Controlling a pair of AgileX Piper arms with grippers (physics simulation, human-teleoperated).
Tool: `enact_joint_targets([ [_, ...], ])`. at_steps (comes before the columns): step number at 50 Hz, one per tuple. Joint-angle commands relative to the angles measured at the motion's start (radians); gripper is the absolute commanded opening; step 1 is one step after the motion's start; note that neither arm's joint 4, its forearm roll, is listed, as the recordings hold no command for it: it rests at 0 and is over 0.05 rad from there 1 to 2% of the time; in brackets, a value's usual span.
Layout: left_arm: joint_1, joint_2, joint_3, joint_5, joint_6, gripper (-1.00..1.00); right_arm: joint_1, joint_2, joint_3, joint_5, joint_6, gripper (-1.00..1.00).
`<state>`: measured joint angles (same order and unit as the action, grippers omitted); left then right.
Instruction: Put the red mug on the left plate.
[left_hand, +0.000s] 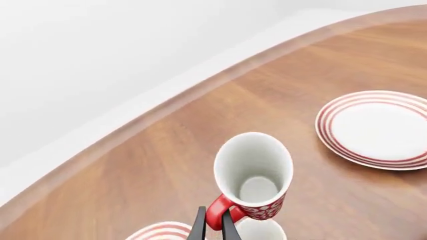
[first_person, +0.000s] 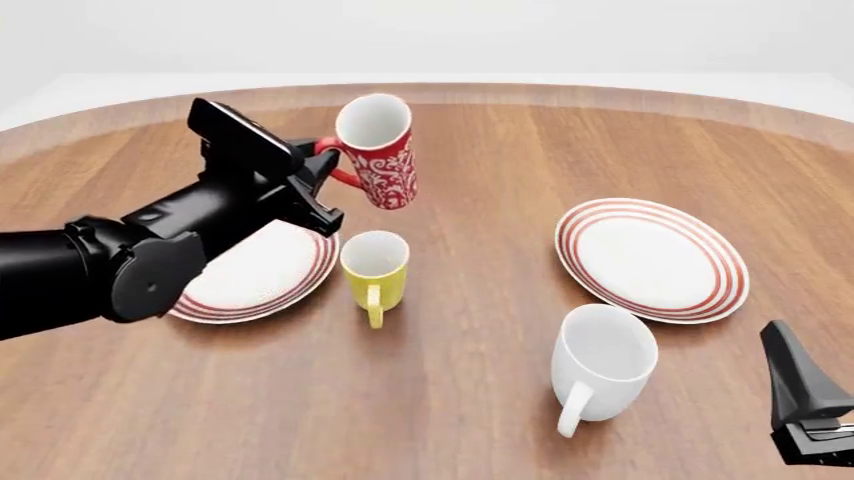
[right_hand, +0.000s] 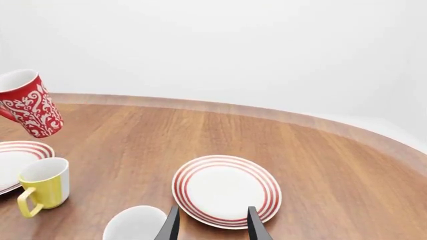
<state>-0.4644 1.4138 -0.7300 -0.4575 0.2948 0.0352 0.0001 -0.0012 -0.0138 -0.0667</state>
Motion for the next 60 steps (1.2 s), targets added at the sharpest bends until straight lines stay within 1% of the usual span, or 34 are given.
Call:
enact_joint_targets([
  [1, 0.055, -0.018, 0.028, -0.025, 0.001, -1.00, 0.000, 0.000, 0.000, 0.000, 0.000, 1.00],
  [6, 0.073, -0.037, 0.031, -0.017, 0.002, -1.00, 0.001, 0.000, 0.001, 0.006, -0.002, 1.00],
  [15, 0.116, -0.032, 0.050, -0.042, 0.003, -1.00, 0.002, 0.000, 0.000, 0.008, -0.002, 1.00],
  [20, 0.138, -0.028, 0.070, -0.061, 0.000, -1.00, 0.002, 0.000, 0.001, 0.010, -0.001, 1.00],
  [29, 0.204, -0.032, 0.108, -0.095, 0.019, -1.00, 0.002, 0.000, 0.001, 0.012, 0.000, 1.00],
  [32, 0.210, -0.039, 0.115, -0.095, 0.019, -1.00, 0.002, 0.000, 0.001, 0.012, 0.000, 1.00],
  [39, 0.257, -0.024, 0.153, -0.139, 0.020, -1.00, 0.000, 0.000, 0.001, 0.013, 0.001, 1.00],
  [41, 0.284, -0.016, 0.169, -0.163, 0.025, -1.00, 0.000, 0.000, 0.001, 0.013, 0.000, 1.00],
  [52, 0.336, 0.027, 0.190, -0.218, 0.027, -1.00, -0.001, 0.000, 0.001, 0.014, -0.001, 1.00],
  [60, 0.389, 0.094, 0.211, -0.283, 0.037, -1.00, -0.001, 0.000, 0.001, 0.013, -0.001, 1.00],
])
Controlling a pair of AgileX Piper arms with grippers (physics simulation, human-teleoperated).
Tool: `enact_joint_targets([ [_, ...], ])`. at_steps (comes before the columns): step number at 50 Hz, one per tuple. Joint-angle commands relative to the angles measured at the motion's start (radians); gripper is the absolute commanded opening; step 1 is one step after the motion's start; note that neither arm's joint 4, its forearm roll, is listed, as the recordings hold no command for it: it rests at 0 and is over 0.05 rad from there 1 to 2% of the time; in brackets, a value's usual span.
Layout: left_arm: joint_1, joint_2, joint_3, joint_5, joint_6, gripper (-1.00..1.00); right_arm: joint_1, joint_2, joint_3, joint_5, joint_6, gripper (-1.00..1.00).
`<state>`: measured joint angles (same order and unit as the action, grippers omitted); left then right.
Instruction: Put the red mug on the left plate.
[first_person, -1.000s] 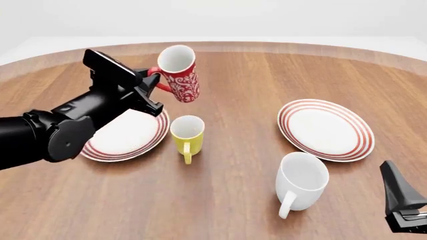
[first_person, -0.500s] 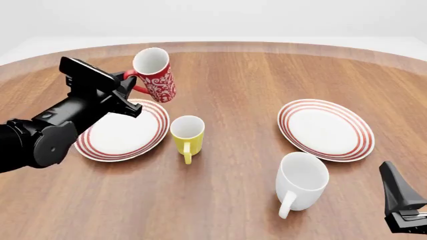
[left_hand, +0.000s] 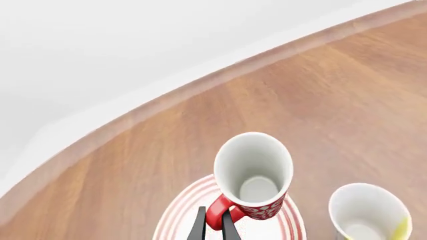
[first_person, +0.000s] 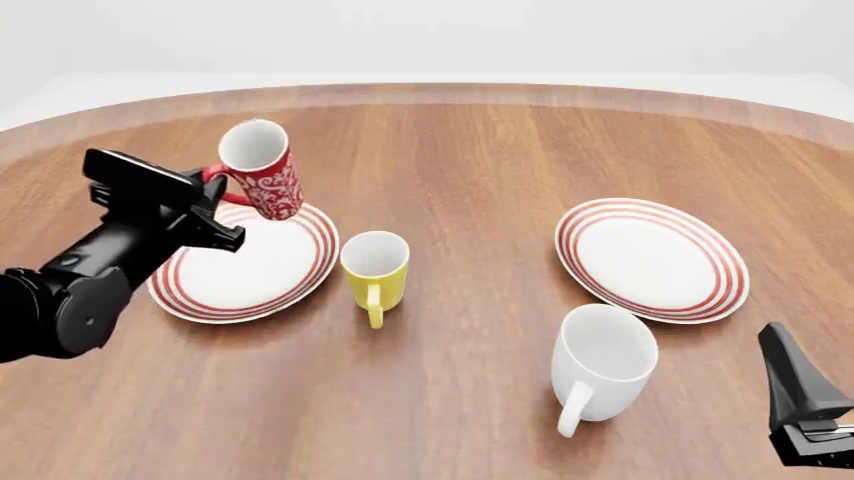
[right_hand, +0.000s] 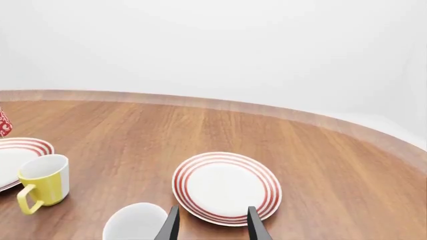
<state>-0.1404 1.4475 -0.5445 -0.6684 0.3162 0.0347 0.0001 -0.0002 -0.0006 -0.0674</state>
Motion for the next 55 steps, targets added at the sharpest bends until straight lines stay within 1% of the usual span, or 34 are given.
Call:
enact_joint_targets([
  [1, 0.078, 0.076, 0.027, -0.085, 0.018, -1.00, 0.000, 0.000, 0.000, 0.000, -0.001, 1.00],
  [12, 0.126, 0.167, 0.050, -0.179, 0.037, -1.00, 0.000, 0.000, 0.000, 0.000, -0.001, 1.00],
  [17, 0.159, 0.225, 0.045, -0.208, 0.030, -1.00, 0.000, 0.000, 0.000, 0.000, -0.001, 1.00],
  [26, 0.191, 0.305, 0.037, -0.263, 0.046, -1.00, 0.000, 0.000, 0.000, 0.000, 0.000, 1.00],
  [36, 0.194, 0.335, 0.035, -0.282, 0.031, -1.00, 0.001, 0.000, 0.000, 0.000, -0.001, 1.00],
  [41, 0.196, 0.345, 0.030, -0.287, 0.034, -1.00, 0.000, 0.000, 0.000, 0.000, -0.001, 1.00],
  [55, 0.173, 0.374, 0.030, -0.295, 0.023, -1.00, 0.002, 0.000, 0.000, -0.001, -0.001, 1.00],
])
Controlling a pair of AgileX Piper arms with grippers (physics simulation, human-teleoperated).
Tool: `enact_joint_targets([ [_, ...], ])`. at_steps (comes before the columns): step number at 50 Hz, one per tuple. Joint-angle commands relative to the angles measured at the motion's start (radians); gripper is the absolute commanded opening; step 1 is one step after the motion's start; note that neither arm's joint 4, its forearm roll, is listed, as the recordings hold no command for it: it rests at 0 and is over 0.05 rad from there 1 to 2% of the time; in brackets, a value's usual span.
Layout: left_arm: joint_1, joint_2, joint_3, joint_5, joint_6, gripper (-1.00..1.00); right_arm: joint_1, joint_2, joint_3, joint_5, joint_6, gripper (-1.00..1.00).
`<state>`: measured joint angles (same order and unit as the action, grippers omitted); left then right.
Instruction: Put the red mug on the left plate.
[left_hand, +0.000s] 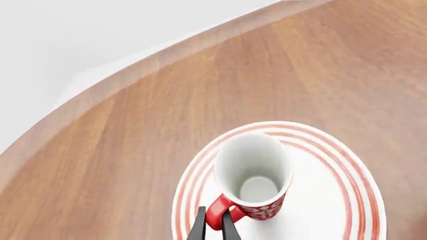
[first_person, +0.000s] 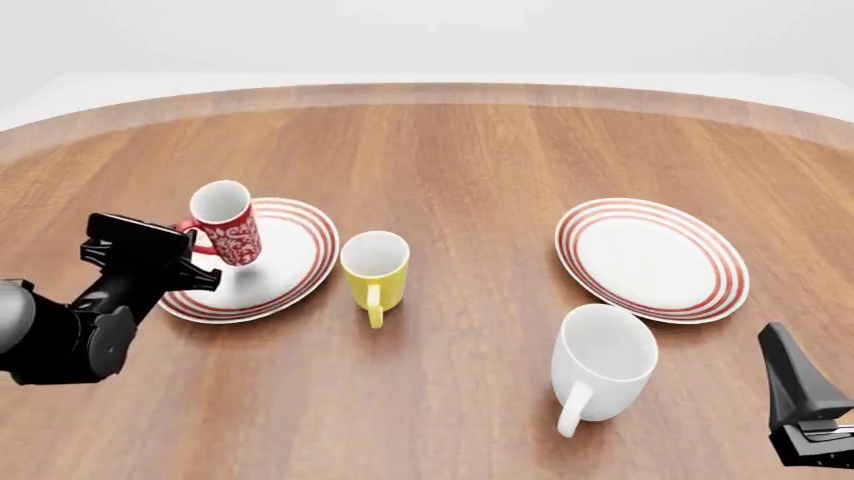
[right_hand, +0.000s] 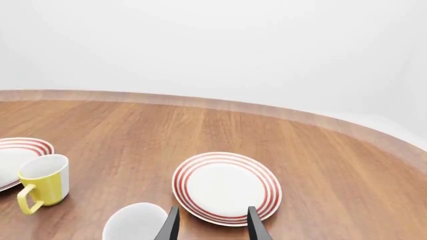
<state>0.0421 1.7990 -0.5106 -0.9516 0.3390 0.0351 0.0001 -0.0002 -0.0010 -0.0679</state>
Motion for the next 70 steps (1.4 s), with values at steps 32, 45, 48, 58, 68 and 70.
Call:
enact_joint_targets([
  [32, 0.007, 0.074, -0.023, -0.020, 0.000, -1.00, 0.000, 0.000, 0.000, -0.001, 0.001, 1.00],
  [45, 0.004, 0.083, -0.032, -0.010, -0.006, 1.00, 0.001, 0.000, 0.000, -0.003, 0.000, 1.00],
  [48, 0.000, 0.082, -0.035, -0.005, -0.011, 1.00, 0.001, 0.000, 0.000, -0.002, 0.000, 1.00],
  [58, 0.001, 0.084, -0.035, -0.006, -0.011, 1.00, 0.001, 0.000, 0.000, -0.002, 0.000, 1.00],
  [68, -0.006, 0.069, -0.025, -0.001, -0.015, 1.00, -0.001, 0.000, 0.000, -0.003, 0.001, 1.00],
  [70, -0.007, 0.059, -0.018, 0.001, -0.017, 1.00, -0.001, 0.000, 0.000, -0.003, 0.001, 1.00],
])
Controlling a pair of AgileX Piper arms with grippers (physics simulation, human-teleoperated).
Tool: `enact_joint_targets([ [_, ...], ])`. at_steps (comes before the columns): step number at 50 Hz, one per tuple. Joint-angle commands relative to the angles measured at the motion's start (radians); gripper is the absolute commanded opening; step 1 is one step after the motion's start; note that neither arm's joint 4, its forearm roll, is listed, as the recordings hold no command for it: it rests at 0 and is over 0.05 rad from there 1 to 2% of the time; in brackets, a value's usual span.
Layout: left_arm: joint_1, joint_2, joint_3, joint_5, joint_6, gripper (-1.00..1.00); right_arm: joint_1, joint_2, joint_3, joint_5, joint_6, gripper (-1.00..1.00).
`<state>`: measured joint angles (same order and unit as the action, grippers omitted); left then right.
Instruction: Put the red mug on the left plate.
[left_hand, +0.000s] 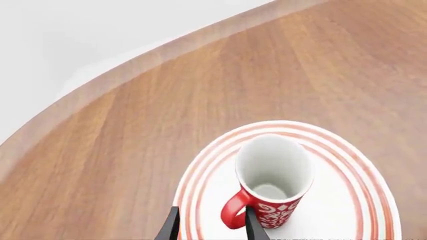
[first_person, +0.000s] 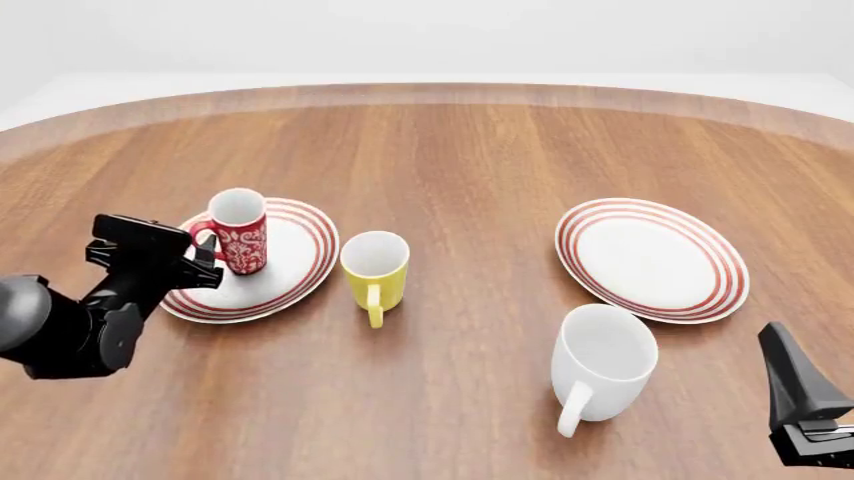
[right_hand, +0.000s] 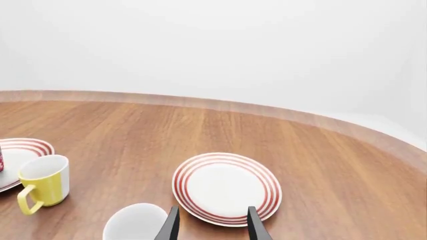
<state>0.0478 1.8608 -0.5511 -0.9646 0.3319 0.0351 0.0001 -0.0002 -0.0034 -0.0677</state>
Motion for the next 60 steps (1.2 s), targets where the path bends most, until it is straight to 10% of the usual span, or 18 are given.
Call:
enact_joint_targets([
  [1, -0.013, -0.006, 0.025, 0.015, -0.011, 1.00, -0.001, 0.000, 0.000, -0.001, 0.001, 1.00],
  [60, -0.086, -0.112, 0.198, -0.052, -0.034, 1.00, -0.002, 0.000, 0.000, -0.001, 0.000, 1.00],
])
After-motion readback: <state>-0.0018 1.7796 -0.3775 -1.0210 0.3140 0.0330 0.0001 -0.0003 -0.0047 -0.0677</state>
